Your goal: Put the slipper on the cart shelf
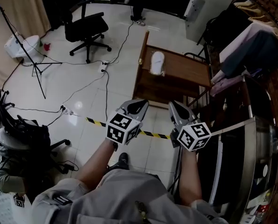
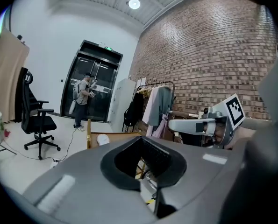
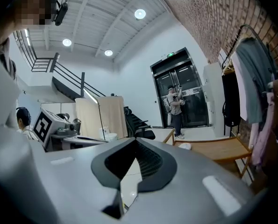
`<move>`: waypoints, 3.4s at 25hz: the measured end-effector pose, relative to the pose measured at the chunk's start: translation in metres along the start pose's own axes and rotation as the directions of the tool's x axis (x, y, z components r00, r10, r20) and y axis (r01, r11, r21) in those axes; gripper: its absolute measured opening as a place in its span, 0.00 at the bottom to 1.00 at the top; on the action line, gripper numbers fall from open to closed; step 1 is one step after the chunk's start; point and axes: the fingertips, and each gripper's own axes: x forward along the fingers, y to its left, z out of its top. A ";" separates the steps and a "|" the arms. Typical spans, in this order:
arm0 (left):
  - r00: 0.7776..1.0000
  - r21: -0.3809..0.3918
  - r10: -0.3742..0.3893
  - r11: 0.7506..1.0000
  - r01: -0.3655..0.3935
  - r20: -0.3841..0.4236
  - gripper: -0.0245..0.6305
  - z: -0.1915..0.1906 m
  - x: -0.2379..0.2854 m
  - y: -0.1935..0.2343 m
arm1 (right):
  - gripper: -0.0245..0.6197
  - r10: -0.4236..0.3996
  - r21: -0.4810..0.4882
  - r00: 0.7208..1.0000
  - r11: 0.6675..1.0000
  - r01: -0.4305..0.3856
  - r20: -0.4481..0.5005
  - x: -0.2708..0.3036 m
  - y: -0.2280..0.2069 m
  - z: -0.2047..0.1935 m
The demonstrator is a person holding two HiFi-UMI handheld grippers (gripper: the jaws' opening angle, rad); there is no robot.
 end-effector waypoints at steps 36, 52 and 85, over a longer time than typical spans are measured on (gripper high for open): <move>0.973 -0.028 0.184 0.981 -0.189 -0.139 0.05 0.009 0.286 0.175 | 0.04 0.065 0.104 0.993 0.993 -0.054 -0.099 0.225 -0.262 -0.007; 0.913 -0.076 0.202 0.967 -0.243 -0.356 0.07 -0.099 0.356 0.236 | 0.04 -0.050 0.151 0.972 0.985 0.086 -0.228 0.249 -0.287 -0.058; 0.893 -0.312 0.202 0.887 -0.341 -0.402 0.17 -0.141 0.398 0.243 | 0.03 -0.149 0.190 0.958 0.961 0.199 -0.246 0.182 -0.318 -0.072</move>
